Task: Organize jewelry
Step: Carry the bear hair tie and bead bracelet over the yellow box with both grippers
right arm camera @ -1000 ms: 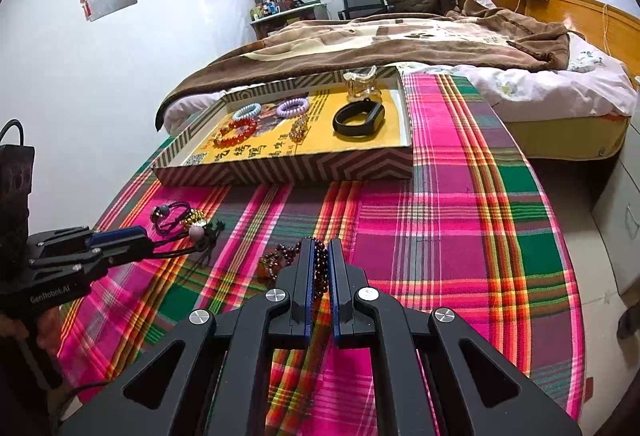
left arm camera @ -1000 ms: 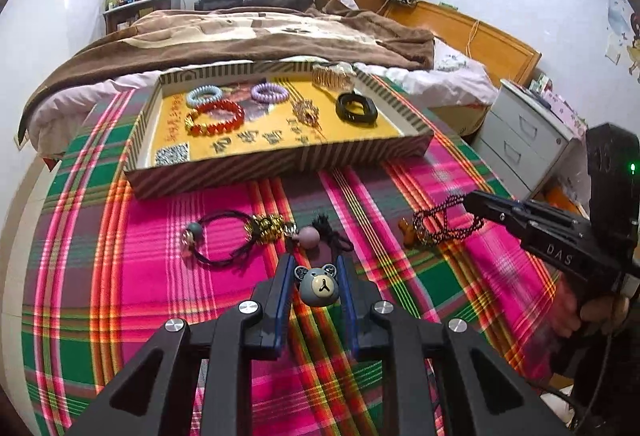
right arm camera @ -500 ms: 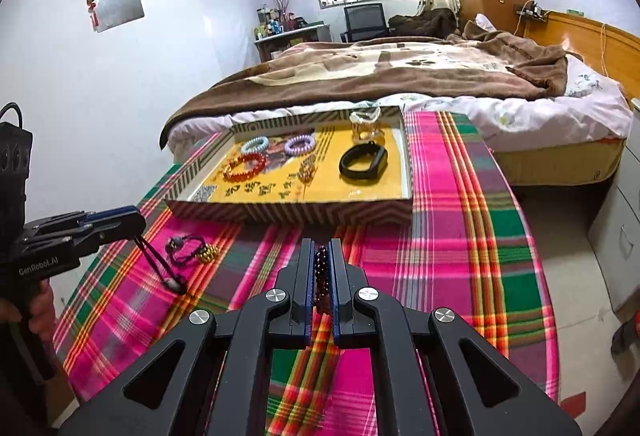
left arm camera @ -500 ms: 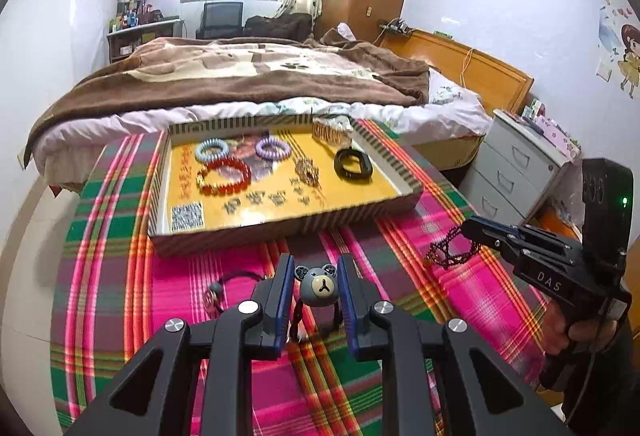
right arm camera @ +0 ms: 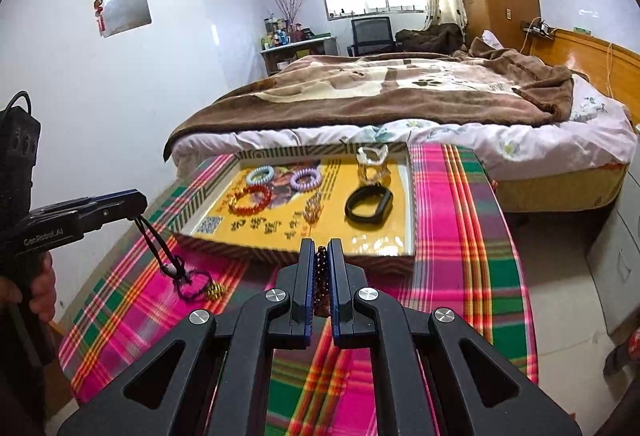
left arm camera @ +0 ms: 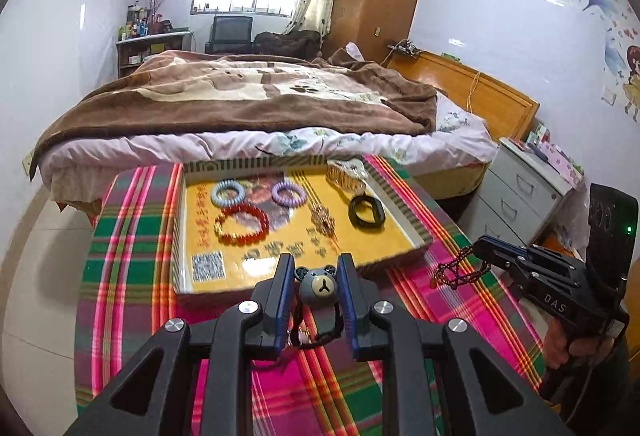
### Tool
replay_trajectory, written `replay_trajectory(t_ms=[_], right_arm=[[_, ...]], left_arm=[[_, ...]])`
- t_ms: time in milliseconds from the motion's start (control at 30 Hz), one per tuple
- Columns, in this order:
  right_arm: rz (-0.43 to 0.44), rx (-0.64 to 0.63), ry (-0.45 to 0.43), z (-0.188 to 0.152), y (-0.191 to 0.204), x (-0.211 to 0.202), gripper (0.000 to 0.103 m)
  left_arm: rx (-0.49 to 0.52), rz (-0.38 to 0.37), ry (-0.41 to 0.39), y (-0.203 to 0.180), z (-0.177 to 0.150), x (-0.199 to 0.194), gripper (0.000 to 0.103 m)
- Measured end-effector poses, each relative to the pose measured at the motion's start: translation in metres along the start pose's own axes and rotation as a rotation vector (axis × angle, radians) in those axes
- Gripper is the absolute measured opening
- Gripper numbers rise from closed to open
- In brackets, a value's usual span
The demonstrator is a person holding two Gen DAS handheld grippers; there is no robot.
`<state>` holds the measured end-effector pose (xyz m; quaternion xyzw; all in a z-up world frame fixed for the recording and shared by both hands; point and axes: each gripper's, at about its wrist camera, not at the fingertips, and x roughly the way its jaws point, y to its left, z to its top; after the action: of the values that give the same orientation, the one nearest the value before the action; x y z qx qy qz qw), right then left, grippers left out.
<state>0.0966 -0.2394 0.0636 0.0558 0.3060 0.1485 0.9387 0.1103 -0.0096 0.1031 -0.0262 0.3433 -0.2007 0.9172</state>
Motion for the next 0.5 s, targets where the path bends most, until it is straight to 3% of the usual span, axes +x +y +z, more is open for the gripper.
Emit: replay_trajectory(t_ms=[500], right_arm=[[0.038,0.018,0.032,0.046,0.014,0.067,0.006]], left_arm=[[-0.023,0.016,0.015,0.03,0.047,0.05,0.022]])
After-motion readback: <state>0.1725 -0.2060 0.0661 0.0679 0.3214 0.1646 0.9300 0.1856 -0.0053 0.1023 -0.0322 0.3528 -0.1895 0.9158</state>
